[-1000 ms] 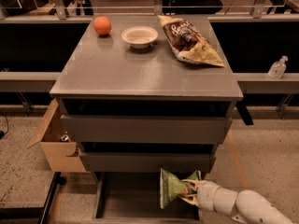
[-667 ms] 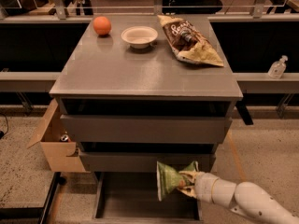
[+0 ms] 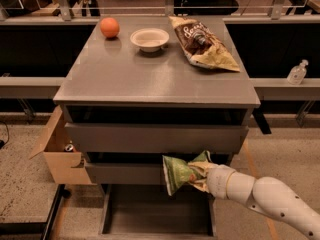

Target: Pick green jalapeno chip bag from bottom drawer and place on counter

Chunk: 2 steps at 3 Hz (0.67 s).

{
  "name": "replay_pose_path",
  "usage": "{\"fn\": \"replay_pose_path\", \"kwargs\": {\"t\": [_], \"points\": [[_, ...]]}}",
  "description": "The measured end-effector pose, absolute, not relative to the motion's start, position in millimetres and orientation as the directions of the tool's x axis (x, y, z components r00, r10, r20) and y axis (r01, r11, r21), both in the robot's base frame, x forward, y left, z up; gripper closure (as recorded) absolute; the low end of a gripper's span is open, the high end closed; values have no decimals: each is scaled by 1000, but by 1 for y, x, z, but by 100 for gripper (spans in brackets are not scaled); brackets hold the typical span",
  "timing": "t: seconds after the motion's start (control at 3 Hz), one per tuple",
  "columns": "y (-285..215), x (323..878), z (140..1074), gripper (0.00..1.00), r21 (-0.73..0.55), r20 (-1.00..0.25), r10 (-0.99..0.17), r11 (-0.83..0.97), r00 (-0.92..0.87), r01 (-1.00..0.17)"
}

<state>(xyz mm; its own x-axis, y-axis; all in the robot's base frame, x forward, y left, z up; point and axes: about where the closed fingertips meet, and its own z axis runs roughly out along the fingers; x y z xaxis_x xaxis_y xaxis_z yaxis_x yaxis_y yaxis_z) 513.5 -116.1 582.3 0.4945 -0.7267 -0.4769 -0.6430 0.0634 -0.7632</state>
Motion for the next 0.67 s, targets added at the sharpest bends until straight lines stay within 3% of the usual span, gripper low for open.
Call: {"fn": "replay_pose_path", "kwargs": {"t": [0.33, 0.67], "points": [[-104, 516, 640, 100, -839, -370, -734, 1, 569, -544], [-104, 516, 641, 100, -840, -368, -733, -1, 571, -543]]}}
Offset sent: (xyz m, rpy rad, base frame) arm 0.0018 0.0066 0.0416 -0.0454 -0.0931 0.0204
